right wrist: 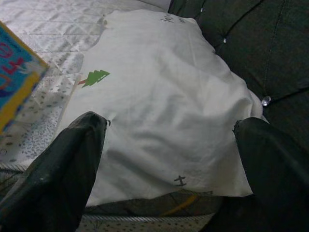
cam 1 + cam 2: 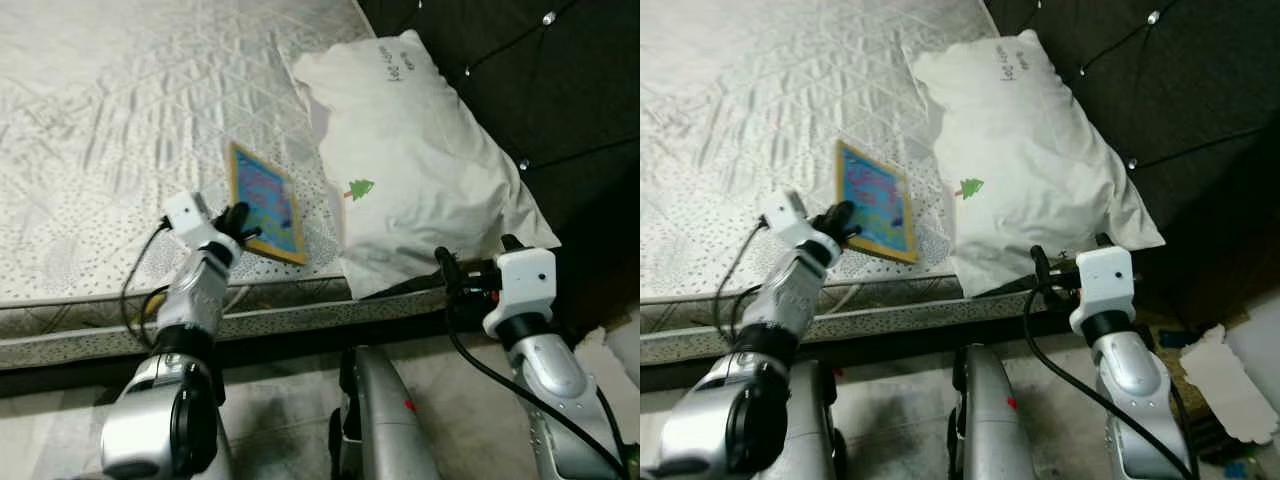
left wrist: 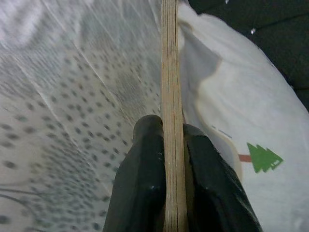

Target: Clean up the room

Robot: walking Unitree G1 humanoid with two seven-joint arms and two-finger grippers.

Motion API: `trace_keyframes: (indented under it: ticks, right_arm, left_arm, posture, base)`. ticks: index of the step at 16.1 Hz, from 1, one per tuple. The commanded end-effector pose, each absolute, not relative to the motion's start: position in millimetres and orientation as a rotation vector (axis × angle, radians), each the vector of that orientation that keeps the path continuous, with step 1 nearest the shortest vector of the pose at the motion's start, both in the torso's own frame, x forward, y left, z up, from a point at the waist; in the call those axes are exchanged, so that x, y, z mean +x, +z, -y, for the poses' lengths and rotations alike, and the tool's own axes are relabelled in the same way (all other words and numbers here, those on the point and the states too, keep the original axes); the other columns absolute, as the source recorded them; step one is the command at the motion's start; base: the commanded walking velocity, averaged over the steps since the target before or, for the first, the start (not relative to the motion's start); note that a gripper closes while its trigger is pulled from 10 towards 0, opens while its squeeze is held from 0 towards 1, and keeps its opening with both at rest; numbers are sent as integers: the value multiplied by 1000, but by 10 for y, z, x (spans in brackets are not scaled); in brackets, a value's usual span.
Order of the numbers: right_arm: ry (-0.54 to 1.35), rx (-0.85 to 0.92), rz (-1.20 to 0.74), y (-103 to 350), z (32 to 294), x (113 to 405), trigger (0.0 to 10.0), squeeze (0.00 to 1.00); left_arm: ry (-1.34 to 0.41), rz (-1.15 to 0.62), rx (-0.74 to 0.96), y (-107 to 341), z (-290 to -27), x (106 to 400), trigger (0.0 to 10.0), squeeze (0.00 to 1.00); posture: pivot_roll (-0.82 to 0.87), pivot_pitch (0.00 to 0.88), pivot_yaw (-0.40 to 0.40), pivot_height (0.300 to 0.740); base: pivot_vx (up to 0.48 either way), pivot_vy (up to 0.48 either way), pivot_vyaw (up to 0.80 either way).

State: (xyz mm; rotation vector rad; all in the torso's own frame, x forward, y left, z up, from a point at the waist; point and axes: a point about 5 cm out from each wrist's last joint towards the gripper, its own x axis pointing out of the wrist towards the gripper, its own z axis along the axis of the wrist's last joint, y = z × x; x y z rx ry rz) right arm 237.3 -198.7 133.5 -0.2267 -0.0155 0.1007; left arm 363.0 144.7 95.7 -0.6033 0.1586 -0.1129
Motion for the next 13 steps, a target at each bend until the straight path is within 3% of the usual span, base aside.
trace_keyframes:
  ticks: [1, 5, 13]
  right_arm:
    - [106, -234, 20, 1387, 1998, 2341, 10000, 0]
    - [106, -256, 14, 1440, 2040, 2330, 10000, 0]
    - [85, -280, -6, 1432, 2114, 2307, 10000, 0]
  left_arm:
    - [-148, -139, -626, 1017, -1386, 3674, 10000, 0]
    - [-140, -241, -704, 883, -1307, 3675, 10000, 0]
    - [-38, -218, -651, 862, -1679, 3674, 10000, 0]
  posture:
    - [-245, 146, -118, 590]
    - [-265, 143, -125, 590]
    - [-288, 126, -125, 590]
  base:
    - [0, 0, 0]
    - [0, 0, 0]
    - [0, 0, 0]
